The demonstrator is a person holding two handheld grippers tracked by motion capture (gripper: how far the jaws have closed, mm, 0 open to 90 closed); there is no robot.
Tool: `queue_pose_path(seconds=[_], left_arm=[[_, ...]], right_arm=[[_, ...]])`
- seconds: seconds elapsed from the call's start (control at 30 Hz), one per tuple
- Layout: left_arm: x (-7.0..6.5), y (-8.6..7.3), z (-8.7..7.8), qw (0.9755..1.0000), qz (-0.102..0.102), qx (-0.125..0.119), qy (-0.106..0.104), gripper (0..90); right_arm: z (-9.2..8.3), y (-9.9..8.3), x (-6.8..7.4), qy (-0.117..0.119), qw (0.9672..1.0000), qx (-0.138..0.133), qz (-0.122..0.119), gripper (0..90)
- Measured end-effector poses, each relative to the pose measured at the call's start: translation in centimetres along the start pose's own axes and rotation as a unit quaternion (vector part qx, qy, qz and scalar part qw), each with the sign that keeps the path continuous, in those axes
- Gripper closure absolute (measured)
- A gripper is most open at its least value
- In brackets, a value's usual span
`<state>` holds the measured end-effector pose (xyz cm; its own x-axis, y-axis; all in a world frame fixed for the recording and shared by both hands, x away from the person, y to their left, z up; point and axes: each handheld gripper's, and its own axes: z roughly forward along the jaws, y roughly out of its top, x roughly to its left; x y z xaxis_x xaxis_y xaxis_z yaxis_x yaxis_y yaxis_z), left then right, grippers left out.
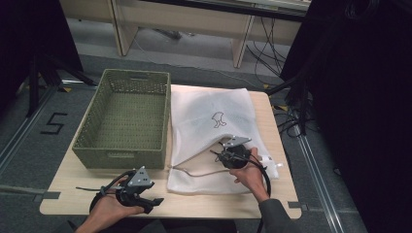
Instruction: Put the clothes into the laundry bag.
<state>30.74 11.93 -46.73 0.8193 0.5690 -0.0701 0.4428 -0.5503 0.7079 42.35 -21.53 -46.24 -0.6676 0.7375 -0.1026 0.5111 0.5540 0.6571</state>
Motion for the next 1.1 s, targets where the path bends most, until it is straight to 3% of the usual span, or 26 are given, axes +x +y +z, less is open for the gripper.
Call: queue_pose_path(seconds=[0.03, 0.13, 0.27, 0.37, 0.43, 0.5, 0.63, 0.67, 0.7, 0.77, 0.83, 0.87, 0.9, 0.93, 0.97, 1.0, 1.03, 1.1], left_arm=[[-0.2, 0.2, 0.2, 0.9999, -0.013, -0.006, -0.006, 35.3], [-0.3, 1.0, 0.6, 0.9999, 0.001, -0.010, -0.004, 35.1], [-0.5, 2.2, 1.8, 0.9998, 0.008, -0.019, -0.004, 36.0], [-1.0, 3.1, 3.2, 0.9994, 0.016, -0.025, -0.018, 41.5], [-1.4, 3.7, 4.6, 0.9984, 0.041, -0.029, -0.026, 44.6], [-1.8, 4.3, 6.2, 0.9975, 0.052, -0.026, -0.038, 45.9], [-1.5, 4.8, 8.9, 0.9947, 0.091, 0.014, -0.045, 57.4], [-1.4, 4.6, 9.5, 0.9958, 0.077, 0.013, -0.048, 62.3], [-0.8, 4.6, 9.8, 0.9930, 0.101, 0.034, -0.051, 66.9], [-0.6, 4.4, 10.1, 0.9944, 0.086, 0.030, -0.053, 75.7], [-0.4, 4.4, 10.1, 0.9947, 0.079, 0.034, -0.057, 78.7], [-0.3, 4.5, 10.0, 0.9940, 0.087, 0.036, -0.056, 79.9], [-0.3, 4.5, 10.0, 0.9944, 0.082, 0.034, -0.057, 80.9], [-0.1, 4.5, 10.0, 0.9937, 0.088, 0.039, -0.059, 81.4], [-0.3, 4.4, 10.1, 0.9950, 0.073, 0.034, -0.059, 82.1], [-0.2, 4.4, 10.0, 0.9945, 0.079, 0.034, -0.058, 82.4], [-0.4, 4.4, 10.0, 0.9952, 0.072, 0.033, -0.056, 82.5], [-0.4, 4.4, 10.0, 0.9952, 0.073, 0.034, -0.055, 82.5]], right_arm=[[-0.5, -0.1, -0.2, 0.004, 0.9997, -0.003, 0.023, 74.1], [-2.1, -0.7, -0.8, 0.005, 0.9986, -0.025, 0.046, 73.3], [-2.3, -1.9, -0.9, -0.003, 0.9989, -0.012, 0.046, 77.2], [-0.9, -2.0, -0.7, -0.003, 0.9990, 0.000, 0.046, 79.4], [0.3, -1.8, -0.8, -0.007, 0.9987, -0.003, 0.050, 80.5], [1.4, -1.4, -0.7, -0.010, 0.9987, 0.007, 0.049, 80.9], [3.6, -0.7, -0.6, -0.027, 0.9991, 0.008, 0.033, 82.2], [4.2, -0.6, -0.6, -0.029, 0.9989, 0.015, 0.032, 82.7], [4.8, -0.5, -0.6, -0.035, 0.9987, 0.021, 0.030, 83.7], [5.4, 0.0, -0.8, -0.050, 0.9980, 0.019, 0.033, 84.7], [6.4, 0.4, -1.4, -0.073, 0.9972, 0.001, 0.017, 85.1], [6.7, 0.5, -1.6, -0.083, 0.9965, -0.001, 0.010, 84.9], [6.8, 0.7, -1.7, -0.095, 0.9952, 0.009, 0.022, 84.8], [7.1, 0.9, -2.1, -0.109, 0.9939, 0.005, 0.010, 84.9], [7.4, 1.1, -2.3, -0.118, 0.9928, 0.004, 0.020, 84.8], [7.5, 1.1, -2.4, -0.121, 0.9924, -0.001, 0.022, 84.9], [7.4, 1.3, -2.5, -0.123, 0.9920, -0.001, 0.027, 84.8], [6.8, 1.5, -2.3, -0.108, 0.9940, -0.013, 0.015, 84.1]])
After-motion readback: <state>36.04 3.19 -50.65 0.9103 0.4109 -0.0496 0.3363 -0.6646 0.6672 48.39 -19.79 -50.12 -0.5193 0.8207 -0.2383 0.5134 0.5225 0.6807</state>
